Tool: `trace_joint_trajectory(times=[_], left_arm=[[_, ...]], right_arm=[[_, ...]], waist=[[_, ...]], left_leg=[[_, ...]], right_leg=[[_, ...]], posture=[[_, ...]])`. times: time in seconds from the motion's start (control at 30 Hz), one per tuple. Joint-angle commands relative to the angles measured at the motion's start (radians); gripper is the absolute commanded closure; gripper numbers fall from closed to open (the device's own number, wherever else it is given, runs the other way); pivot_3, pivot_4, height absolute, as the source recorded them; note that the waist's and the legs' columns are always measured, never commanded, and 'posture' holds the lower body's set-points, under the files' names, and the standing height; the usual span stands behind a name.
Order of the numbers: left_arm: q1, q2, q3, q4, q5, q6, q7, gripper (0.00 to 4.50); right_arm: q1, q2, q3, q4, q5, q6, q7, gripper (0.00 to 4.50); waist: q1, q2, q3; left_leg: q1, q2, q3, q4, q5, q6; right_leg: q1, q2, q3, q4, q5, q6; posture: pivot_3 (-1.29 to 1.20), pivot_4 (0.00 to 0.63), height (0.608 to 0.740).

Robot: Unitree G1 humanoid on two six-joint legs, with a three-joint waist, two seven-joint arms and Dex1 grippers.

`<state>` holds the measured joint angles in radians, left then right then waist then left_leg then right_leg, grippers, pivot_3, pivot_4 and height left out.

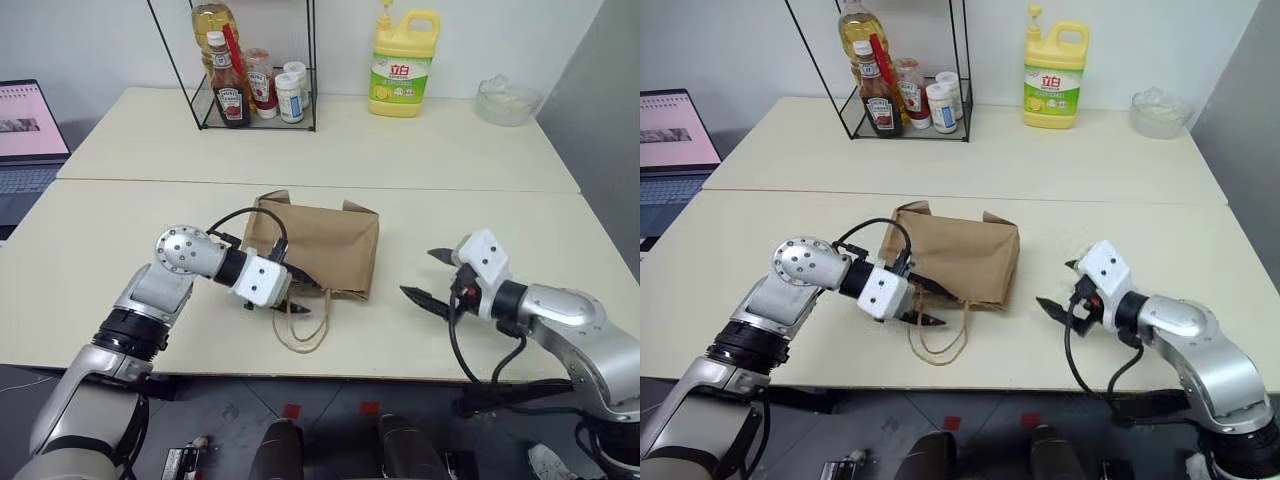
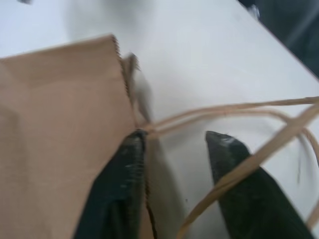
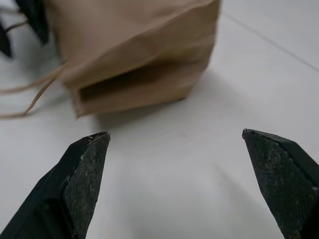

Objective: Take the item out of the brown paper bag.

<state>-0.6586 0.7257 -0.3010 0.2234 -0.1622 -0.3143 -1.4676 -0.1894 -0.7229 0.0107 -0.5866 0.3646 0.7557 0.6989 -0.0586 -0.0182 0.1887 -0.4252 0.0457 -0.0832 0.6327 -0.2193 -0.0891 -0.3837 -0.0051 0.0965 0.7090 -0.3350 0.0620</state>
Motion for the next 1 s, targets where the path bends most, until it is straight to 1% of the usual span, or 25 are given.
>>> trace_joint_trajectory(times=[0.03, 0.1, 0.2, 0.27, 0.3, 0.43, 0.47, 0.53, 0.63, 0.7, 0.8, 0.93, 1.0], left_arm=[[-0.019, -0.008, 0.056, -0.079, -0.078, 0.200, 0.042, 3.66], [-0.038, -0.027, 0.078, -0.106, -0.114, 0.337, 0.085, 4.38], [-0.052, -0.039, 0.105, -0.151, -0.159, 0.481, 0.126, 4.45], [-0.054, -0.044, 0.120, -0.179, -0.178, 0.551, 0.149, 4.45], [-0.055, -0.046, 0.125, -0.190, -0.185, 0.577, 0.158, 4.45], [-0.059, -0.057, 0.139, -0.207, -0.184, 0.658, 0.207, 4.45], [-0.060, -0.061, 0.140, -0.208, -0.186, 0.683, 0.218, 4.45], [-0.064, -0.086, 0.141, -0.214, -0.196, 0.757, 0.268, 4.45], [-0.065, -0.109, 0.147, -0.244, -0.210, 0.830, 0.311, 4.45], [-0.060, -0.113, 0.150, -0.263, -0.215, 0.853, 0.323, 4.45], [-0.053, -0.112, 0.154, -0.284, -0.223, 0.877, 0.332, 4.45], [-0.050, -0.114, 0.163, -0.298, -0.228, 0.896, 0.339, 4.45], [-0.055, -0.114, 0.169, -0.298, -0.235, 0.910, 0.345, 4.45]], right_arm=[[0.032, -0.082, 0.023, -0.032, -0.007, -0.111, 0.121, 0.00], [0.058, -0.119, 0.042, -0.038, -0.002, -0.154, 0.176, 0.00], [0.086, -0.153, 0.083, -0.035, -0.042, -0.251, 0.229, 0.00], [0.096, -0.159, 0.131, -0.001, -0.131, -0.400, 0.242, 0.00], [0.098, -0.153, 0.156, 0.028, -0.192, -0.504, 0.236, 0.00], [0.042, -0.102, 0.241, 0.198, -0.480, -1.002, 0.108, 0.00], [0.021, -0.092, 0.256, 0.248, -0.559, -1.128, 0.055, 0.00], [-0.027, -0.064, 0.299, 0.399, -0.738, -1.403, -0.098, 0.00], [-0.064, -0.028, 0.315, 0.542, -0.892, -1.633, -0.254, 0.00], [-0.084, -0.005, 0.315, 0.588, -0.970, -1.722, -0.335, 0.00], [-0.113, 0.030, 0.325, 0.630, -1.088, -1.770, -0.419, 0.00], [-0.156, 0.090, 0.367, 0.673, -1.253, -1.744, -0.498, 0.00], [-0.193, 0.134, 0.406, 0.705, -1.332, -1.689, -0.513, 0.00]], waist=[[0.000, 0.000, 0.000], [0.001, 0.000, 0.000], [0.001, 0.000, 0.000], [0.000, 0.000, 0.000], [0.000, 0.000, 0.000], [0.000, 0.000, 0.000], [0.001, 0.000, 0.000], [0.002, -0.002, -0.001], [0.002, -0.002, -0.001], [0.003, -0.002, -0.001], [0.003, -0.002, -0.001], [0.002, -0.002, -0.001], [0.001, -0.002, -0.001]], left_leg=[[0.000, 0.000, 0.000, 0.000, 0.000, 0.000], [0.000, 0.000, 0.000, 0.001, 0.000, 0.000], [0.000, 0.000, -0.001, 0.002, 0.000, 0.000], [0.000, 0.000, -0.001, 0.003, 0.000, 0.000], [0.001, 0.000, -0.001, 0.003, 0.000, 0.000], [0.003, 0.000, -0.001, 0.003, 0.000, 0.000], [0.004, 0.000, 0.000, 0.003, 0.000, 0.000], [0.004, 0.000, -0.001, 0.003, 0.000, 0.000], [0.009, 0.000, -0.001, 0.003, 0.000, 0.000], [0.009, 0.000, 0.000, 0.003, 0.000, 0.000], [0.009, 0.000, 0.000, 0.003, 0.001, -0.001], [0.010, 0.000, 0.000, 0.003, 0.002, -0.004], [0.010, 0.000, 0.000, 0.003, 0.002, -0.004]], right_leg=[[0.000, 0.000, 0.000, 0.000, 0.000, 0.000], [0.000, 0.000, 0.000, 0.000, 0.000, 0.000], [0.001, 0.000, -0.001, 0.000, 0.000, 0.000], [0.002, 0.001, -0.001, 0.000, 0.000, 0.000], [0.002, 0.001, -0.001, 0.000, 0.000, 0.000], [0.005, 0.001, 0.000, 0.000, 0.000, 0.000], [0.005, 0.000, 0.000, 0.000, 0.000, 0.000], [0.005, 0.001, 0.000, 0.000, 0.000, 0.000], [0.010, 0.000, 0.000, -0.001, 0.000, 0.000], [0.010, 0.000, 0.000, -0.001, 0.000, 0.000], [0.010, 0.000, 0.000, -0.001, 0.000, 0.000], [0.010, 0.000, 0.000, 0.000, 0.000, 0.000], [0.010, 0.000, 0.000, 0.001, 0.000, 0.000]], posture=[[0.00, 0.150, 0.740], [0.00, 0.150, 0.740], [0.00, 0.150, 0.740], [0.00, 0.150, 0.740], [0.00, 0.150, 0.740], [0.00, 0.150, 0.740], [0.00, 0.150, 0.740], [0.00, 0.150, 0.740], [0.00, 0.150, 0.740], [0.00, 0.150, 0.740], [0.00, 0.150, 0.740], [0.00, 0.150, 0.740], [0.00, 0.150, 0.740]])
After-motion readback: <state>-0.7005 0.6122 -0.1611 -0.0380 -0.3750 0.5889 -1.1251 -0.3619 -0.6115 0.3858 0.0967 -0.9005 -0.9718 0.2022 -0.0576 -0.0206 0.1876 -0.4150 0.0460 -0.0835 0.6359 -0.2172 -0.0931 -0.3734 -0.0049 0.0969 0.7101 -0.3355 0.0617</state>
